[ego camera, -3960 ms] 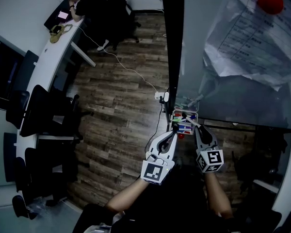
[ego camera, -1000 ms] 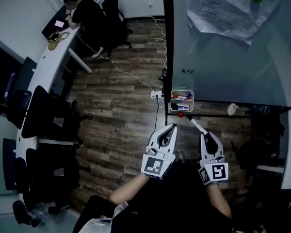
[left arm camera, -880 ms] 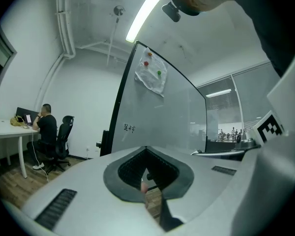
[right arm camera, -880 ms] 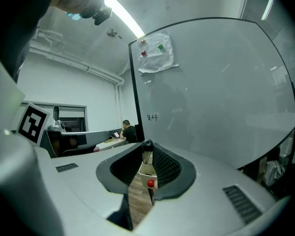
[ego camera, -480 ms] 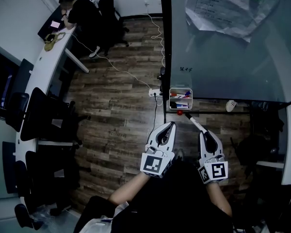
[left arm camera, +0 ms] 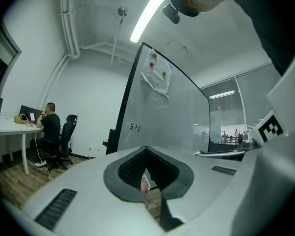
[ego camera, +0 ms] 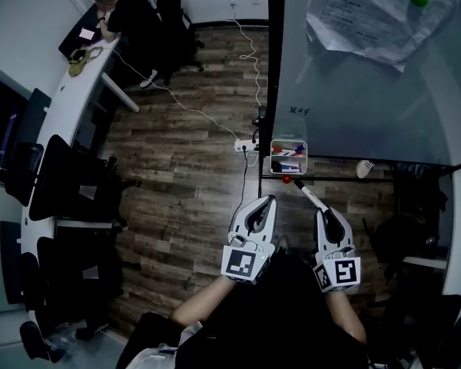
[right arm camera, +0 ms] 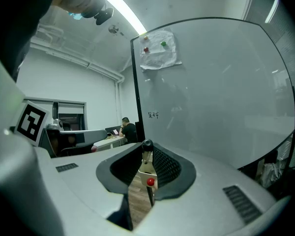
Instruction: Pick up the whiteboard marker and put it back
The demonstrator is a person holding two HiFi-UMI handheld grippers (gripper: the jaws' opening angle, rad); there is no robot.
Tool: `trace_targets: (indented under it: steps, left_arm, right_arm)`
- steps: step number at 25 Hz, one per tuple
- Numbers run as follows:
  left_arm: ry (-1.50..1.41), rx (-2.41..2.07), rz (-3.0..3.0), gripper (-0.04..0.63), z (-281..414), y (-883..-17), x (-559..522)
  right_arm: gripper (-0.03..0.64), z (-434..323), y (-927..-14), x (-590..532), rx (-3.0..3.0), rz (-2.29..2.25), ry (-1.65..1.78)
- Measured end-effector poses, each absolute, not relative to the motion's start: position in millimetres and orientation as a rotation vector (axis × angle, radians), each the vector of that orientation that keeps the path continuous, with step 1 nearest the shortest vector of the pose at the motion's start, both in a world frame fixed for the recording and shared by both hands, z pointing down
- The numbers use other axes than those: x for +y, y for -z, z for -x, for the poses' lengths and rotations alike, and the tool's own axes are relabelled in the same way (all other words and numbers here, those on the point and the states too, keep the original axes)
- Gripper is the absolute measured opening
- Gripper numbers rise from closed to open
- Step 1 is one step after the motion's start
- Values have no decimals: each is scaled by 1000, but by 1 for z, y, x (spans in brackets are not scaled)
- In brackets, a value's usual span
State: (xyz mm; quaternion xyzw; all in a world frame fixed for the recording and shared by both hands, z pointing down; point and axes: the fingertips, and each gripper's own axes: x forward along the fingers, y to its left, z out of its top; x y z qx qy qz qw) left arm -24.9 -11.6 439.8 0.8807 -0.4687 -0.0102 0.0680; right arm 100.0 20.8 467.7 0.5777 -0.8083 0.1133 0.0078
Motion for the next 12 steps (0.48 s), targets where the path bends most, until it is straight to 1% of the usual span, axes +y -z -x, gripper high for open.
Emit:
trace_targets:
  steps: [9, 12]
  left_arm:
    - [100, -1413, -2615, 8, 42, -436, -14]
    - [75, -1403, -2633, 8, 49, -435, -15]
  right_arm:
    - [77, -90, -472, 19, -2490, -1838, -350]
    - [77, -85, -472, 19, -2471, -1857, -349]
